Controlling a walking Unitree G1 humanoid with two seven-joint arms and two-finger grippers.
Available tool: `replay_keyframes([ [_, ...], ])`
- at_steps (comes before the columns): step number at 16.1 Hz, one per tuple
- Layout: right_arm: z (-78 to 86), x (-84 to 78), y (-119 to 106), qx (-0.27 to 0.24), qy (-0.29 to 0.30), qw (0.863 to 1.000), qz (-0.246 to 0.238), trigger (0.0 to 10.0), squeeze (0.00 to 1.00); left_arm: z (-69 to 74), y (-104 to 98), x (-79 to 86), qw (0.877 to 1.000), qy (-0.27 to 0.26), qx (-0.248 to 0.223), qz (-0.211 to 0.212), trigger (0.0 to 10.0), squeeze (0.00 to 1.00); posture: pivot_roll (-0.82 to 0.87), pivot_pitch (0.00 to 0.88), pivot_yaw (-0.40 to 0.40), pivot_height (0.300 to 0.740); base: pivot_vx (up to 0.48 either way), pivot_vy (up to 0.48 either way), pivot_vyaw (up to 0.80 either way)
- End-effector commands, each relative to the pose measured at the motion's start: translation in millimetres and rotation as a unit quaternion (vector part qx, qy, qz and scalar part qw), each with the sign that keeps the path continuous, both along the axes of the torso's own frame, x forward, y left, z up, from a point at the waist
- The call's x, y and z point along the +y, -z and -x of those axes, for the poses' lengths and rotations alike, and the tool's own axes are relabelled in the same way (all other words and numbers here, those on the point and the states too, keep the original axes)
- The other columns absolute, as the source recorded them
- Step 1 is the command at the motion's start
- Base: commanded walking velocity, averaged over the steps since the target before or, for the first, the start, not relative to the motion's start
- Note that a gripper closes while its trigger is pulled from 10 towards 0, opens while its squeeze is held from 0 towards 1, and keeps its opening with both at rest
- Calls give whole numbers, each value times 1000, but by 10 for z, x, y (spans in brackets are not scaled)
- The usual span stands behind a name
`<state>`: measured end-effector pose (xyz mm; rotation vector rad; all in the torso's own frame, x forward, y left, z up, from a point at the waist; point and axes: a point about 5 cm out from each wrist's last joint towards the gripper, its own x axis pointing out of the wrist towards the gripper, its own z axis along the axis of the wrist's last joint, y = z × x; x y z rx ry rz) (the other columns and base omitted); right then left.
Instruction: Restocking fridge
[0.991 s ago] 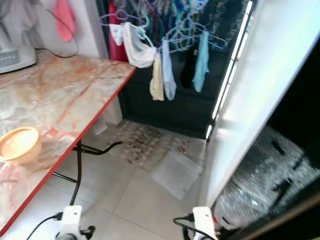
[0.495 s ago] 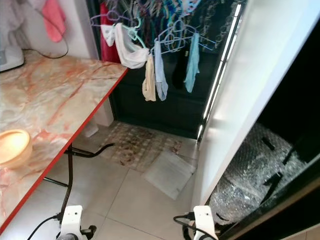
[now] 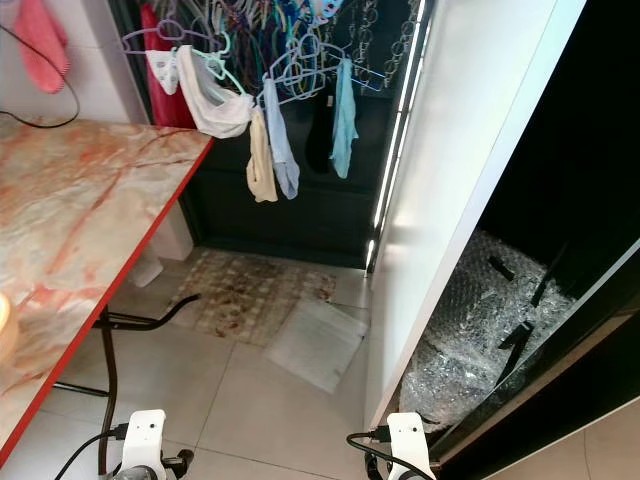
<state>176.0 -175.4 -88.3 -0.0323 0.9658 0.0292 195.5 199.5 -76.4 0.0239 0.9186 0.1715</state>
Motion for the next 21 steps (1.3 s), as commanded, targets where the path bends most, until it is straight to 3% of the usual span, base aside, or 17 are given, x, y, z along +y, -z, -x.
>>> replay_keyframes([
  [1, 24, -1, 13, 8, -3, 1000, 1, 10000, 0, 41, 22, 8, 1000, -7, 8, 2, 10000, 0, -107, 0, -11, 740, 0, 0, -669],
  [4, 24, -1, 13, 9, -9, 1000, 3, 10000, 0, 40, 23, 3, 1000, -6, 9, 2, 10000, 0, -105, 0, -14, 740, 0, 0, -671],
  [9, -1, 2, -1, -1, -12, 1000, 2, 10000, 0, 24, 13, 12, 1000, -7, 7, 1, 10000, 0, -103, 0, -14, 740, 0, 0, 0],
  [21, 1, 89, 8, -4, 42, 999, -25, 10000, 0, -16, -26, 123, 1000, 4, 4, -9, 10000, 0, -105, 16, 35, 740, 0, 0, 0],
])
